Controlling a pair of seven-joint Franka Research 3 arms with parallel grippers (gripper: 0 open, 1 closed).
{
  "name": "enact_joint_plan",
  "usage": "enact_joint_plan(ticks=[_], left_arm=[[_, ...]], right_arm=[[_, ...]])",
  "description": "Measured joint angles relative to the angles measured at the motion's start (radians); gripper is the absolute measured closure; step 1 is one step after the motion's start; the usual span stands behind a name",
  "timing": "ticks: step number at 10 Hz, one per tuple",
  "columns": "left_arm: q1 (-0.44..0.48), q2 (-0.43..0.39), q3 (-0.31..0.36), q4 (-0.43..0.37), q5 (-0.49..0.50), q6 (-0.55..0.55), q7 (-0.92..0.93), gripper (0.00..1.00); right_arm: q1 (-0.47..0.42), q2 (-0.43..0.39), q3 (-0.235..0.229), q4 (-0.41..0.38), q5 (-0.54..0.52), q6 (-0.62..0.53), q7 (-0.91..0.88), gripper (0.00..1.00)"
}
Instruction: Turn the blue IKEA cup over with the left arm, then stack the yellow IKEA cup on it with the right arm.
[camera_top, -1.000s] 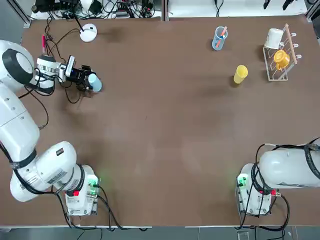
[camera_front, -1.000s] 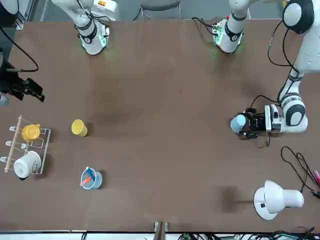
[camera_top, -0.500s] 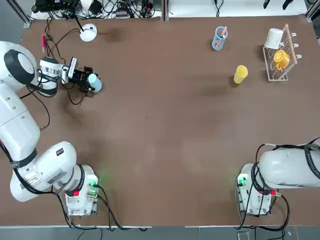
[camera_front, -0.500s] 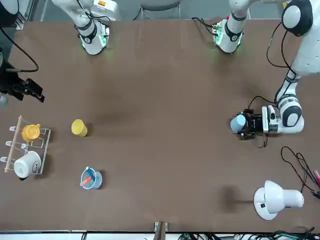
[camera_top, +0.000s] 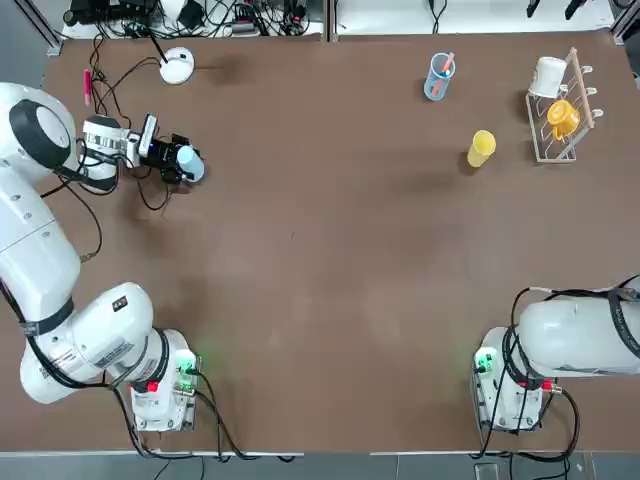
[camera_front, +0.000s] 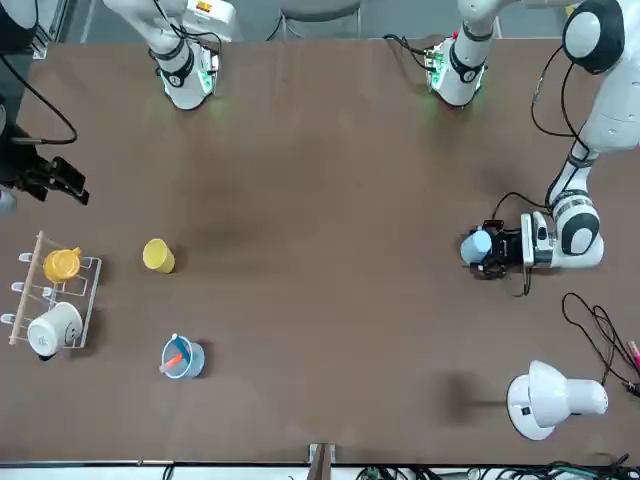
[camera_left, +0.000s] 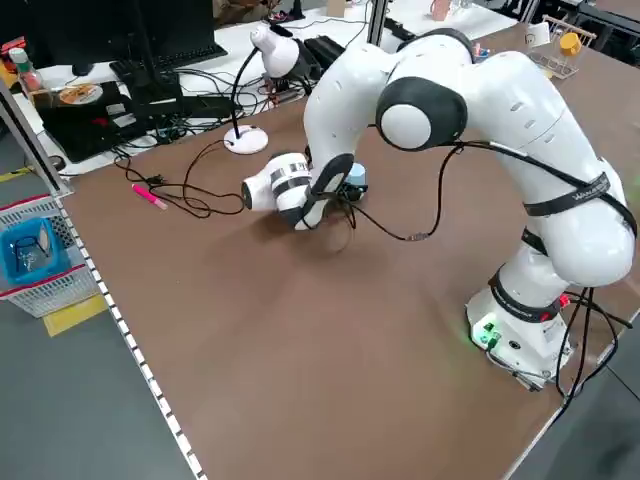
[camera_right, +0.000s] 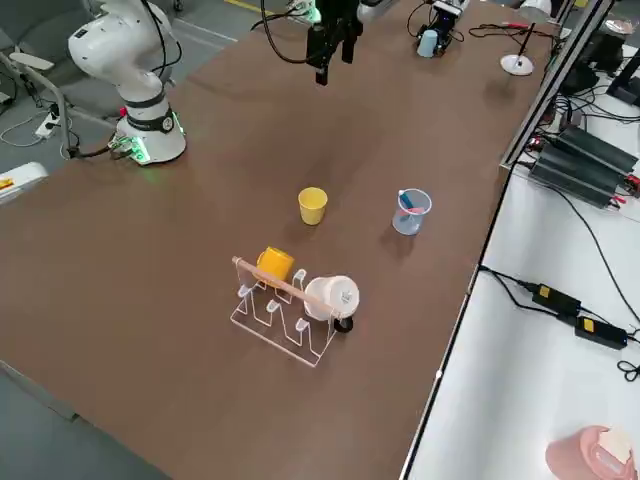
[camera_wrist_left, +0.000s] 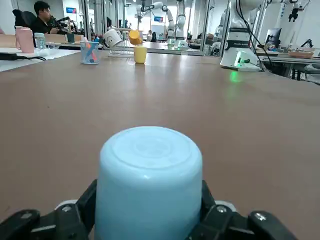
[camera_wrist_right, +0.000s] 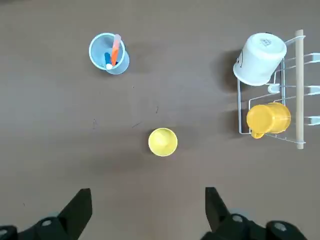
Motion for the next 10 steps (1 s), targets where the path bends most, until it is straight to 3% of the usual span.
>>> enact_joint_plan(ticks=[3, 8, 10], left_arm=[[0.000, 0.002, -0.007, 0.000, -0.002, 0.002, 0.002, 0.11], [0.000, 0.003, -0.012, 0.001, -0.004, 0.005, 0.008, 0.31], [0.002, -0.002, -0.019, 0.015, -0.005, 0.005, 0.009, 0.31]], right_arm=[[0.000, 0.000, 0.000, -0.002, 0.000, 0.000, 0.000, 0.00], [0.000, 0.000, 0.000, -0.003, 0.000, 0.000, 0.000, 0.00], [0.000, 0.000, 0.000, -0.003, 0.000, 0.000, 0.000, 0.00]])
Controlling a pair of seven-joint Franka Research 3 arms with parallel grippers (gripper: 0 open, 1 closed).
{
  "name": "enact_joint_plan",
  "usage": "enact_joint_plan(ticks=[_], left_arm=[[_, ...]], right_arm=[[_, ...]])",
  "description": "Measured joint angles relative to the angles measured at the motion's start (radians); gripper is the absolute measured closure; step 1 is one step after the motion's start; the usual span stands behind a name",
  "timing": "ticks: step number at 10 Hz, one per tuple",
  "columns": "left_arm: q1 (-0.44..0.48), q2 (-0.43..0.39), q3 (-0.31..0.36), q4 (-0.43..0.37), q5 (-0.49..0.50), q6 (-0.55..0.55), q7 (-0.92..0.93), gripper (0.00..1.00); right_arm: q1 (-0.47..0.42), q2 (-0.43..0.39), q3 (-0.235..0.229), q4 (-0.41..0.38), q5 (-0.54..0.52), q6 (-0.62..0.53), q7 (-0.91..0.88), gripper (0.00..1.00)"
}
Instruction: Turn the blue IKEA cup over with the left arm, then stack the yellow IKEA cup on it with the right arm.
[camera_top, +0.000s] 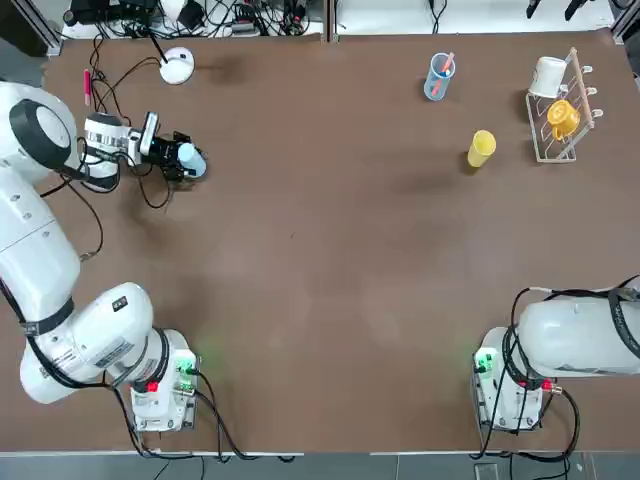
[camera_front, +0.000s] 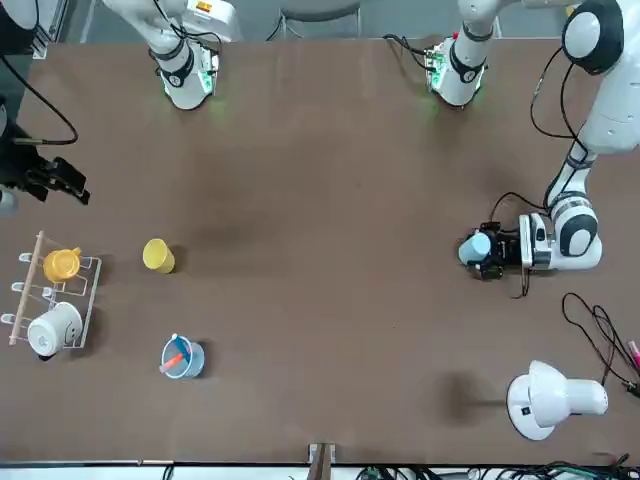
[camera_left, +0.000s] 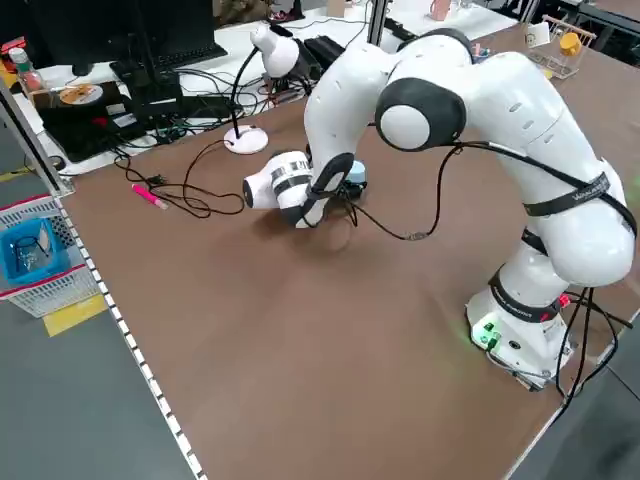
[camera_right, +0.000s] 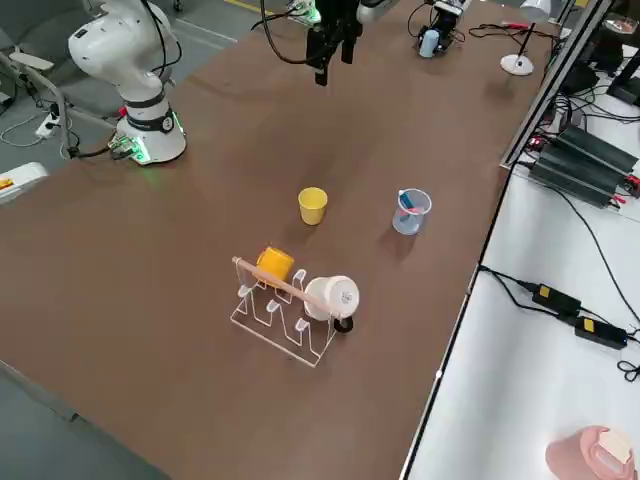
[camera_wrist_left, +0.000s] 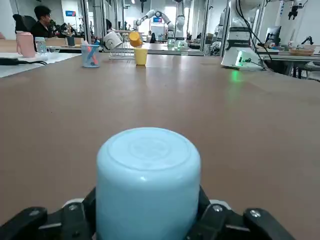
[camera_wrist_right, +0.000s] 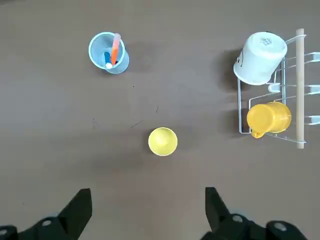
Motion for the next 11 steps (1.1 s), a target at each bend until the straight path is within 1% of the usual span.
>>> enact_joint_plan(ticks=[1, 2, 3, 4, 5, 7, 8, 9, 11], left_arm=[[0.001, -0.016, -0.010, 0.009, -0.001, 0.000, 0.000, 0.31], [-0.001, -0.052, -0.017, 0.016, -0.001, 0.000, 0.000, 0.31], [-0.008, -0.108, -0.022, 0.018, -0.001, 0.000, -0.017, 0.32], [-0.025, -0.180, -0.022, 0.010, -0.001, 0.011, -0.049, 0.32], [-0.042, -0.263, -0.022, -0.019, 0.000, 0.041, -0.084, 0.32], [-0.072, -0.444, -0.022, -0.138, 0.001, 0.125, -0.136, 0.32], [-0.089, -0.526, -0.022, -0.192, 0.023, 0.174, -0.171, 0.32], [-0.114, -0.592, -0.022, -0.222, 0.075, 0.212, -0.243, 0.32], [-0.189, -0.672, -0.026, -0.225, 0.196, 0.294, -0.469, 0.32]], right_arm=[[0.000, 0.000, 0.000, 0.000, 0.000, 0.000, 0.000, 0.00], [0.000, 0.000, 0.000, 0.000, 0.000, 0.000, 0.000, 0.00], [0.000, 0.000, 0.000, -0.001, 0.000, 0.000, 0.000, 0.00], [0.000, 0.000, 0.000, -0.001, 0.000, 0.000, 0.000, 0.00], [0.000, 0.000, -0.001, -0.001, 0.000, 0.000, 0.000, 0.00], [0.000, 0.000, -0.001, -0.002, 0.000, 0.000, 0.000, 0.00], [0.000, 0.000, -0.001, -0.002, 0.000, 0.000, 0.000, 0.00], [0.000, 0.000, -0.001, -0.003, 0.000, 0.000, 0.000, 0.00], [0.000, 0.000, -0.001, -0.003, 0.000, 0.000, 0.000, 0.00]])
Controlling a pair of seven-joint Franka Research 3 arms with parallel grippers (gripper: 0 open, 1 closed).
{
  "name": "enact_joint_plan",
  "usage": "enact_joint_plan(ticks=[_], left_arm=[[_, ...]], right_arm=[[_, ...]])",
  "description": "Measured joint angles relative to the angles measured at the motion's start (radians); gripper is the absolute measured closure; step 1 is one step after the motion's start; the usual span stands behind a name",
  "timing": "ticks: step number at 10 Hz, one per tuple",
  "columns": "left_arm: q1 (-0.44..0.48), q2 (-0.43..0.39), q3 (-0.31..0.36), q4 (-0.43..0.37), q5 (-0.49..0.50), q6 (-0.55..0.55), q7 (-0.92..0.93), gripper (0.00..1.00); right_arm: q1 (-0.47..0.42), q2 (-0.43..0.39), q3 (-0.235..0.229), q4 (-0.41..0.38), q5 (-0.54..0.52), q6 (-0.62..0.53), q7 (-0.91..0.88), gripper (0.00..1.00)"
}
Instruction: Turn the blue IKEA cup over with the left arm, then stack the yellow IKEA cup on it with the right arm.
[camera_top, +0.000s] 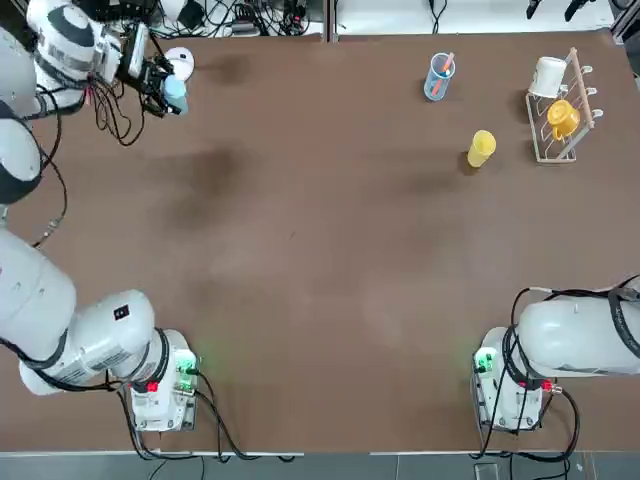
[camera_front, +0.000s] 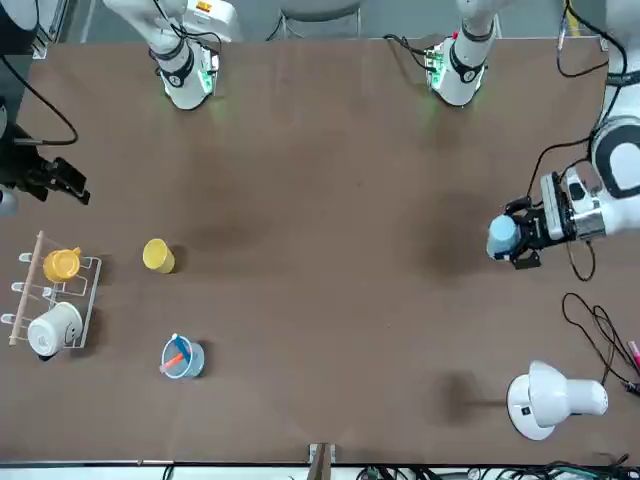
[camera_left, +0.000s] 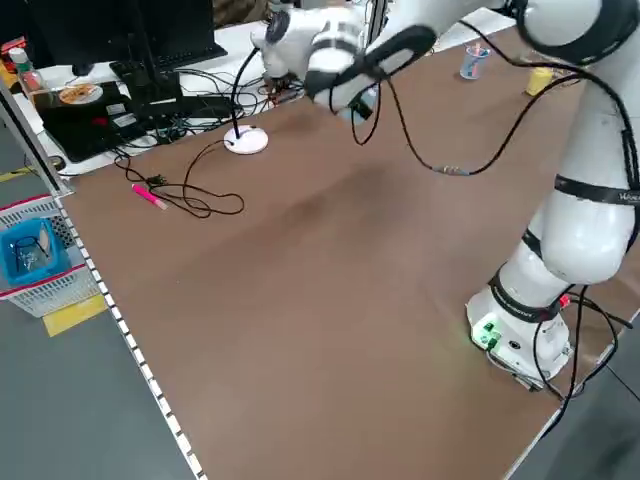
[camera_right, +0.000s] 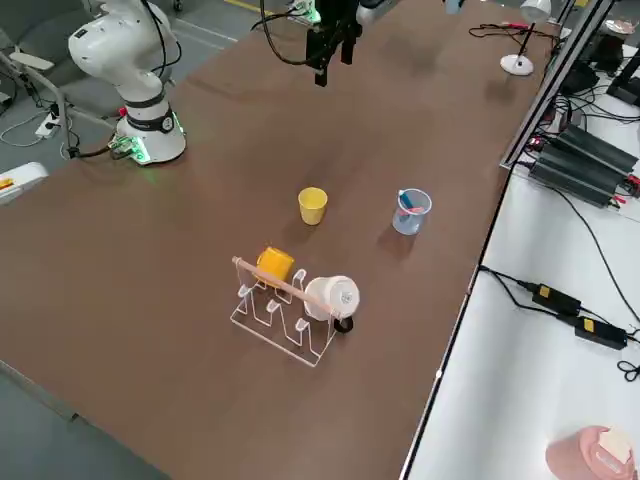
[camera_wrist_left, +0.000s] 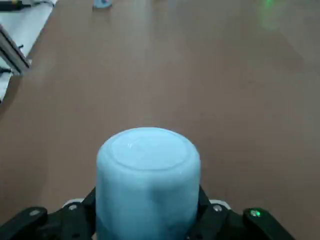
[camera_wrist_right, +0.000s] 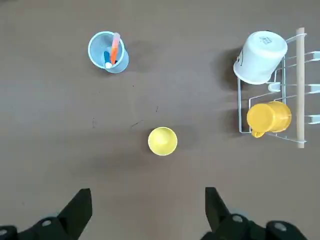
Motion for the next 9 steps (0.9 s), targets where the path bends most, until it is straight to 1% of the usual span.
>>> enact_joint_plan(ticks=[1, 3, 5, 6, 7, 9], left_arm=[[-0.033, -0.027, -0.010, 0.006, 0.066, 0.039, -0.107, 0.32], [-0.054, -0.074, -0.070, 0.027, 0.230, 0.090, -0.296, 0.32], [-0.056, -0.085, -0.165, 0.067, 0.406, 0.161, -0.446, 0.32], [-0.057, -0.086, -0.215, 0.075, 0.488, 0.190, -0.524, 0.32], [-0.058, -0.087, -0.266, 0.077, 0.582, 0.209, -0.613, 0.32], [-0.060, -0.089, -0.390, 0.079, 0.804, 0.221, -0.858, 0.32]], right_arm=[[0.000, 0.000, 0.000, 0.000, 0.000, 0.000, 0.000, 0.00], [0.000, 0.000, 0.000, -0.001, 0.000, 0.000, 0.000, 0.00], [0.000, 0.000, -0.001, -0.001, 0.000, 0.001, 0.000, 0.00], [0.000, 0.000, -0.001, -0.002, 0.000, 0.001, 0.000, 0.00], [0.000, 0.000, -0.002, -0.002, 0.000, 0.001, 0.000, 0.00], [0.000, 0.000, -0.001, -0.002, 0.000, 0.001, 0.000, 0.00]])
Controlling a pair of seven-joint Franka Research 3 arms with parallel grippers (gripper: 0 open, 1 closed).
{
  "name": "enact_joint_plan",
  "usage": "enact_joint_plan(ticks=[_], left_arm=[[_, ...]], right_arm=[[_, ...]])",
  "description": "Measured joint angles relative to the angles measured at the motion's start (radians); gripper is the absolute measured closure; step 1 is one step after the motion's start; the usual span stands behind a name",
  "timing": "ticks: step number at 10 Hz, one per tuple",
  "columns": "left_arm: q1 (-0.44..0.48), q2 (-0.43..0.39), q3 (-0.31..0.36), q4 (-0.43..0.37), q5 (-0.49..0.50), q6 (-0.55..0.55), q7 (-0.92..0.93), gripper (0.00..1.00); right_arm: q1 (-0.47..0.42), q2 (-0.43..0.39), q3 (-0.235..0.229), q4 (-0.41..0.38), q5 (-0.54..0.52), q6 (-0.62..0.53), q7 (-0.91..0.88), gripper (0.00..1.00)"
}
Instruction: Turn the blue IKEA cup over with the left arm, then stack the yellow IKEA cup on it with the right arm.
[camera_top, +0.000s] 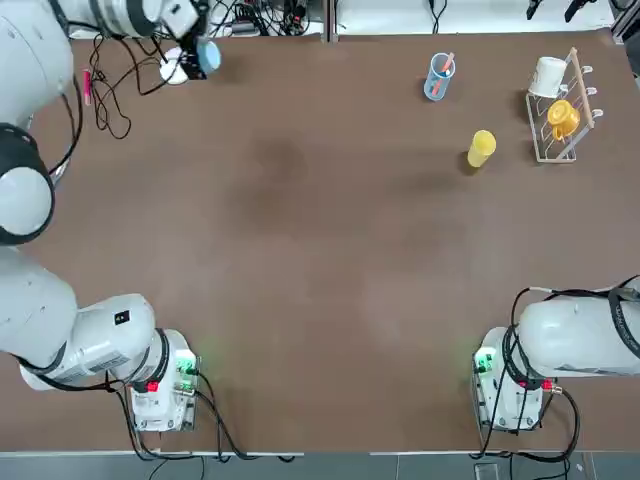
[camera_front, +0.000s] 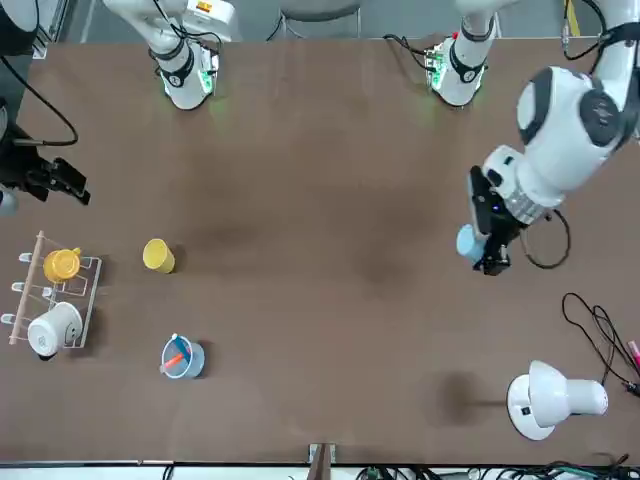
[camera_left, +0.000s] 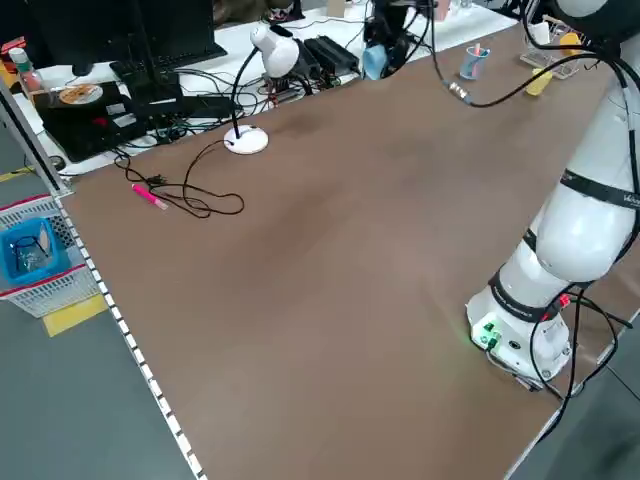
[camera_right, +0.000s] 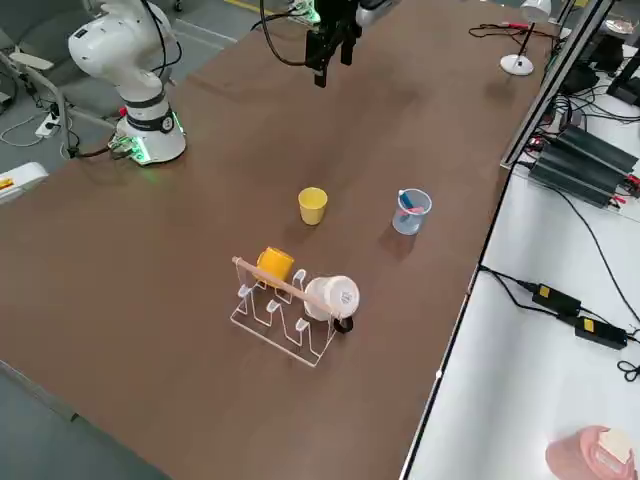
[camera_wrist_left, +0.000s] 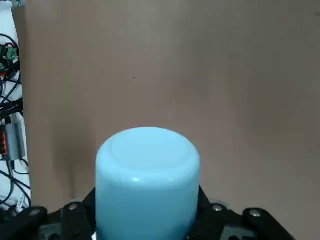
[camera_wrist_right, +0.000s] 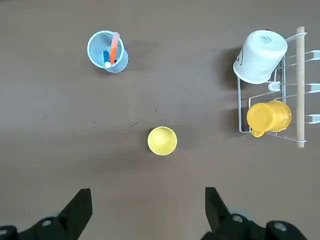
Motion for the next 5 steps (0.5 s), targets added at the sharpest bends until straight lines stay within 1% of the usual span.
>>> enact_joint_plan(ticks=[1, 2, 3, 4, 5], left_arm=[[-0.002, -0.001, -0.064, 0.002, 0.117, -0.001, -0.129, 0.32], [-0.007, -0.001, -0.113, 0.007, 0.205, -0.013, -0.238, 0.32], [-0.023, 0.001, -0.140, 0.017, 0.264, -0.048, -0.312, 0.32], [-0.069, 0.013, -0.148, 0.045, 0.336, -0.116, -0.374, 0.32], [-0.145, 0.046, -0.149, 0.094, 0.424, -0.215, -0.455, 0.32]], right_arm=[[0.000, 0.000, 0.000, 0.000, 0.000, 0.000, 0.000, 0.00], [0.000, 0.000, 0.000, -0.001, 0.000, 0.000, 0.000, 0.00], [0.000, 0.000, 0.000, -0.001, 0.000, 0.000, 0.000, 0.00], [0.000, 0.000, 0.000, -0.001, 0.000, 0.000, 0.000, 0.00], [0.000, 0.000, 0.000, -0.002, 0.000, 0.001, 0.000, 0.00]])
